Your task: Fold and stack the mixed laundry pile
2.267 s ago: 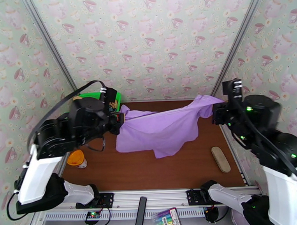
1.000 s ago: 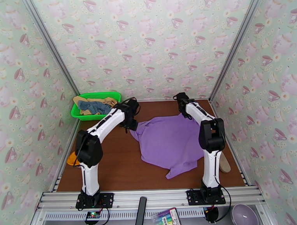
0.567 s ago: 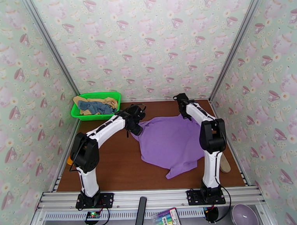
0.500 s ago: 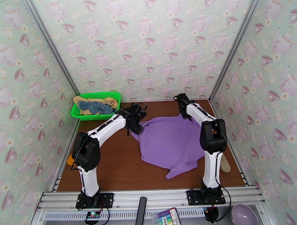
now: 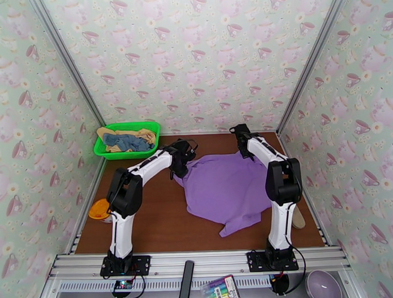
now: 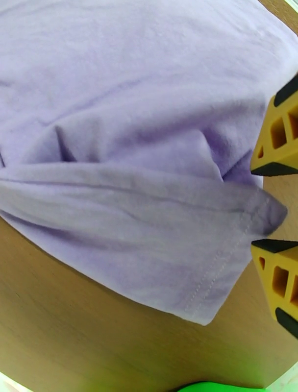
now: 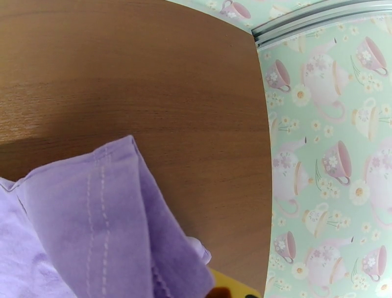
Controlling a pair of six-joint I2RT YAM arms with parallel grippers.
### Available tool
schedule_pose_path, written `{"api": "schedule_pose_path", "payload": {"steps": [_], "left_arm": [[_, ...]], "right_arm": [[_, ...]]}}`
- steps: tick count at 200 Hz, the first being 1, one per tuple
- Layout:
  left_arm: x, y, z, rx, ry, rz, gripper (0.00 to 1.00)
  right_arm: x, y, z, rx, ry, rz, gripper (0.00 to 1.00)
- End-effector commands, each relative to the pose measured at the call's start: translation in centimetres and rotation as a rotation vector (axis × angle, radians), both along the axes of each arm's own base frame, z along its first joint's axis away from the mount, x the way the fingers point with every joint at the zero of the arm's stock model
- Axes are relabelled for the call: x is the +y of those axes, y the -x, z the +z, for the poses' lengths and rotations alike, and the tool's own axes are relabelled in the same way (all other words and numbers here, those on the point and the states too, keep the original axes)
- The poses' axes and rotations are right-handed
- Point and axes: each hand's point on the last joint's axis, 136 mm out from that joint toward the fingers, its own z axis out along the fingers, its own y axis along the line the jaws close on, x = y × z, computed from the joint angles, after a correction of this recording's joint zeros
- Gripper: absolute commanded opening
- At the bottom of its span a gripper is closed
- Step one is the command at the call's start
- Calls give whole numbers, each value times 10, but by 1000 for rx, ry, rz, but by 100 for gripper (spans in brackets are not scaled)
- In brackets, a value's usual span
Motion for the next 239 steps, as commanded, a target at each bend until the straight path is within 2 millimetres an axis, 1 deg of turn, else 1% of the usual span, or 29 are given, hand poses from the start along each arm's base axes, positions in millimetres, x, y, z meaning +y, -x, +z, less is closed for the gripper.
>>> {"api": "schedule_pose_path", "payload": {"steps": [1,24,29,43,47,51,72,81,93,107,123,138,158,177,198,203,216,226,235,239], "left_arm": [[2,-13,10,-37,-3,-2,36],[5,-14,5,-24,-16,-3,34],[5,-14,5,-22,-14,-2,28],[6,-14,3,-13,-4,0,15],[6,-13,3,-11,0,0,9],[6,-13,3,-9,5,2,0],[7,-13,12,-27,32,21,0],[7,-14,23,-51,52,41,0],[10,-16,46,-109,86,84,0],[18,-17,82,-200,127,143,0],[30,-10,128,-306,164,207,0],[44,4,172,-391,195,258,0],[64,31,228,-489,222,314,0],[81,60,278,-564,256,348,0],[100,95,335,-653,319,373,0],[104,103,348,-675,339,377,0],[114,125,377,-723,382,376,0],[120,142,398,-760,413,370,0],[126,156,415,-794,437,364,0],[129,162,421,-806,445,360,0]], "right_arm": [[4,5,13,-32,-31,-7,0],[4,7,13,-31,-38,-9,0],[4,8,13,-30,-37,-8,0],[5,9,13,-30,-43,-6,0],[5,9,13,-31,-45,-5,0],[5,10,13,-29,-46,-3,0],[8,13,15,-23,-68,12,0],[12,16,16,-17,-86,25,0],[15,23,22,-22,-105,36,0],[21,33,31,-28,-120,53,0],[30,49,50,-57,-143,76,0],[40,65,72,-94,-171,107,0],[49,91,114,-160,-181,147,0],[55,118,164,-251,-177,190,0],[58,148,231,-395,-192,245,0],[57,159,243,-400,-185,261,0],[57,180,283,-489,-186,302,0],[55,195,311,-549,-188,333,0],[52,207,333,-600,-183,351,0],[49,212,340,-613,-178,356,0]]}}
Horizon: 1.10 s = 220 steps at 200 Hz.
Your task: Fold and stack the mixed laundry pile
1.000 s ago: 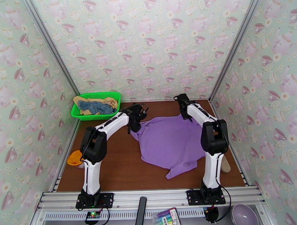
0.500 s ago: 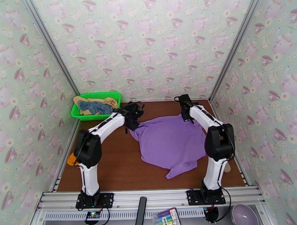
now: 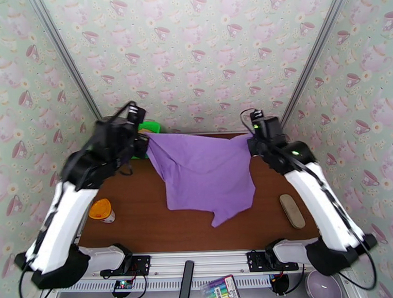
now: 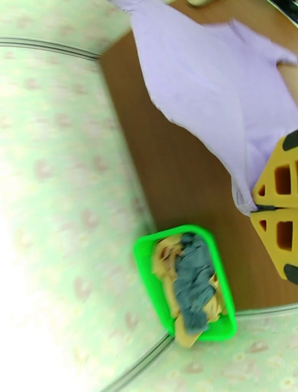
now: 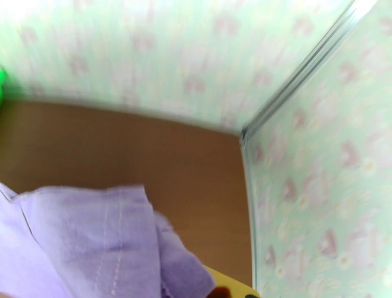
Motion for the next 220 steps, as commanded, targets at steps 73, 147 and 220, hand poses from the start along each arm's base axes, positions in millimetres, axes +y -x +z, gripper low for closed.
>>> {"api": "schedule_pose_path", "payload": {"steps": [73,147,220], "left_arm": [[67,108,68,-116,68,26,0],[39,68,22,7,-18,17,0],[-26,-38,-145,271,-107,64,0]], "right_arm": [[-59,109,124,-252,40,9,0],[-33,35,66,-46,287,-16,0],[93,-139,-173,297,443,271,0]]}}
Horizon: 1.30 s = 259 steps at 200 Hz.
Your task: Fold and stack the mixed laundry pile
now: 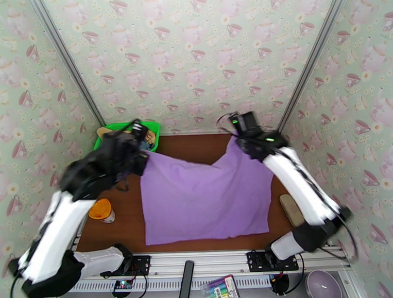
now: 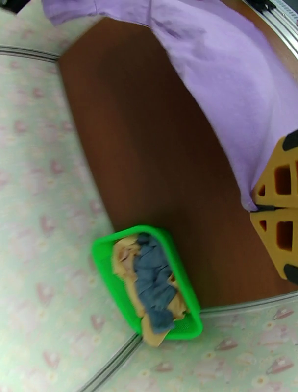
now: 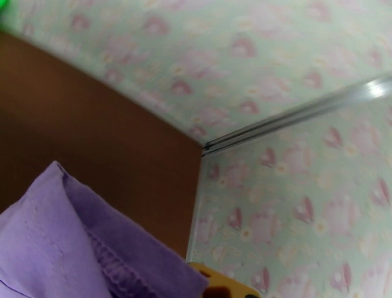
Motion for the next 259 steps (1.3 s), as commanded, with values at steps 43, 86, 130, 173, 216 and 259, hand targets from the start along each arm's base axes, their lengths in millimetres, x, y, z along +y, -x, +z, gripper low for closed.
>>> {"api": "schedule_pose_path", "payload": {"steps": [43,86,130,173,216,259], "left_arm": [[4,-65,-112,94,35,202,0],[24,-68,-133,125,49,256,0],[30,-63,-138,142,78,263,0],[26,-63,-140,156,103,254,0],[25,-62,-143,167,109,250,0],[22,-64,-145,172,110,242,0]], "right_arm": [[89,-127,-147,82,-120,87,73],[62,-157,-119,-6,-403,-91,92],[40,-142,-136,191,-889,-147,85],[31,-151,-184,406,-1137,-211,67],[40,-164,-226,479,-1178,-253,60],[53,-164,-256,536,-1205,-282,57]]}}
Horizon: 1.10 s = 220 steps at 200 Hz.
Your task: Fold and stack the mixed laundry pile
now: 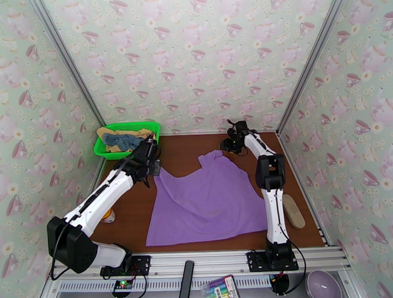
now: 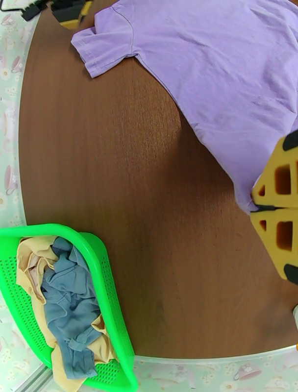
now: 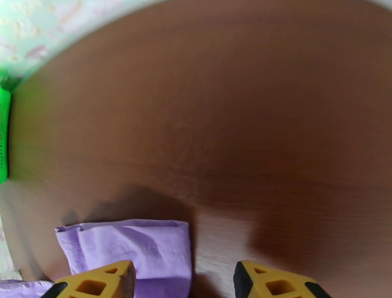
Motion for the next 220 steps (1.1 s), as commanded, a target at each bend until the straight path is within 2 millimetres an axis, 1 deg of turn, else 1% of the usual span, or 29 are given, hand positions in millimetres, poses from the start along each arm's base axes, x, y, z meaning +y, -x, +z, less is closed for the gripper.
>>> {"api": "schedule_pose_path", "payload": {"steps": [1,31,49,76,102,133,153,174,184,192,220], "left_arm": [[-1,-1,3,-14,32,1,0],[-4,-2,1,-9,39,-6,0],[-5,-2,-2,-2,40,-10,0],[-6,-1,-3,2,40,-16,0],[-6,-1,-4,3,40,-20,0],[-7,0,-6,7,44,-23,0],[-7,0,-7,9,46,-26,0],[-8,0,-8,14,50,-28,0],[-8,1,-8,14,51,-29,0],[-9,1,-8,15,53,-31,0],[-8,3,-10,19,54,-32,0]], "right_arm": [[14,-3,5,11,-60,0,57],[28,1,-13,44,-53,14,55],[33,1,-23,62,-48,11,54],[37,2,-36,85,-36,0,49],[42,2,-42,92,-23,-4,43],[48,6,-48,105,37,7,39],[49,11,-51,113,91,6,35],[47,15,-53,128,138,-11,29],[46,17,-54,133,162,-17,26],[46,20,-56,140,184,-21,21],[51,30,-58,158,244,-12,18]]}}
